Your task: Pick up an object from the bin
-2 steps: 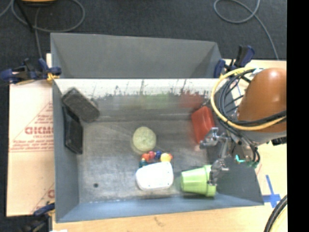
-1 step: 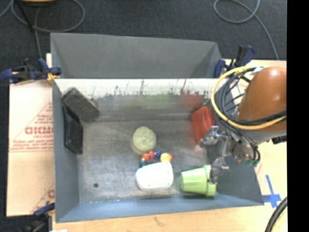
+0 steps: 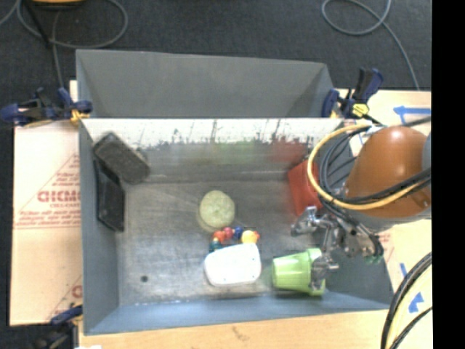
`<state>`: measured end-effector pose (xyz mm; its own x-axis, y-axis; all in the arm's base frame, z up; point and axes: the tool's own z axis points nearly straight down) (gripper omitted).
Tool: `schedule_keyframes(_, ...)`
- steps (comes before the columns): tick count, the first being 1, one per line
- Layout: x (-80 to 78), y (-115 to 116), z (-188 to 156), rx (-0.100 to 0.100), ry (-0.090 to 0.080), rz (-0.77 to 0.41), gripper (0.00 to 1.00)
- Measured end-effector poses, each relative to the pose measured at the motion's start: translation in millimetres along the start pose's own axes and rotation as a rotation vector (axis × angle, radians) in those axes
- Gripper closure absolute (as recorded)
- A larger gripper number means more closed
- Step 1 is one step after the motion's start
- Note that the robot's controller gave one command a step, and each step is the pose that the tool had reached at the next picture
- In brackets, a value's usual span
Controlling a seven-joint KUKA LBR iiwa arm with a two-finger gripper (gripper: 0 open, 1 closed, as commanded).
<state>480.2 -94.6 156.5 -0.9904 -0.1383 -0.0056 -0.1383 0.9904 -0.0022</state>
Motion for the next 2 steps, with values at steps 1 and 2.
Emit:
schedule_keyframes(1, 2.3, -1.3, 50.3, -0.002, 0.005, -0.055, 0.0)
schedule_keyframes(2, 4.1, -1.0, 42.6, -0.002, 0.004, -0.211, 0.0)
